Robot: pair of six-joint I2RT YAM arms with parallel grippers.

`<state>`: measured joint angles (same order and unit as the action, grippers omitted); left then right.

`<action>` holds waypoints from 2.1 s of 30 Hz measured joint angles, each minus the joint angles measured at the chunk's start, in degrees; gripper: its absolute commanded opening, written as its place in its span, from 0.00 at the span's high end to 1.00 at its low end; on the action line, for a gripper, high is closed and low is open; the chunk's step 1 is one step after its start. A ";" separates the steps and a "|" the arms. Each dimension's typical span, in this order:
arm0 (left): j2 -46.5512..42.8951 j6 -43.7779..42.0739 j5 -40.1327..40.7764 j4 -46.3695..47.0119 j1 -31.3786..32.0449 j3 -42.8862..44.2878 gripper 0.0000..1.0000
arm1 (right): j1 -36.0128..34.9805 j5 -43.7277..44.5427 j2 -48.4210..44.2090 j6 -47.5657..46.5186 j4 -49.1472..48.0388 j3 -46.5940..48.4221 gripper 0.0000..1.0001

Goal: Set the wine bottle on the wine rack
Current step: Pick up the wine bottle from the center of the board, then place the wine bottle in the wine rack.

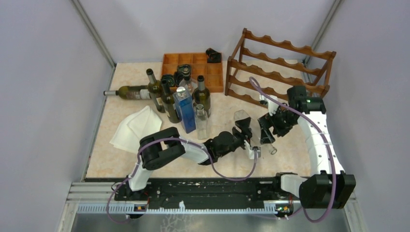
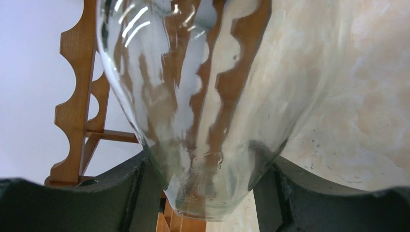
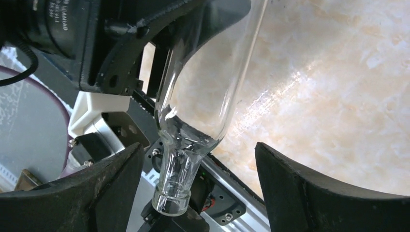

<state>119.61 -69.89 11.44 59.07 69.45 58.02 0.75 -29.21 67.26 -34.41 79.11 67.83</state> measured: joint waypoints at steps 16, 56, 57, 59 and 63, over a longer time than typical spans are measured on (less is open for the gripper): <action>0.94 -0.57 5.40 -2.01 -0.52 4.52 1.00 | -2.14 4.35 0.52 2.56 -5.09 -4.85 0.94; -36.15 48.92 -15.67 -21.51 1.55 -13.57 0.01 | 29.70 -0.04 -1.51 -5.51 -20.09 -10.82 1.00; -37.97 51.45 -16.61 -22.67 1.55 -14.38 0.01 | 31.15 0.00 -2.08 -6.03 -20.79 -11.28 1.00; -40.96 55.52 -17.77 -24.96 1.55 -15.58 0.01 | 32.98 0.07 -3.50 -6.71 -22.18 -12.48 1.00; -46.10 61.44 -18.03 -29.59 1.55 -18.32 0.01 | 34.42 0.42 -8.61 -7.67 -25.11 -15.58 1.00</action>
<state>73.52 -8.45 -6.59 29.47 71.00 39.70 35.18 -28.80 58.65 -42.09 54.00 52.25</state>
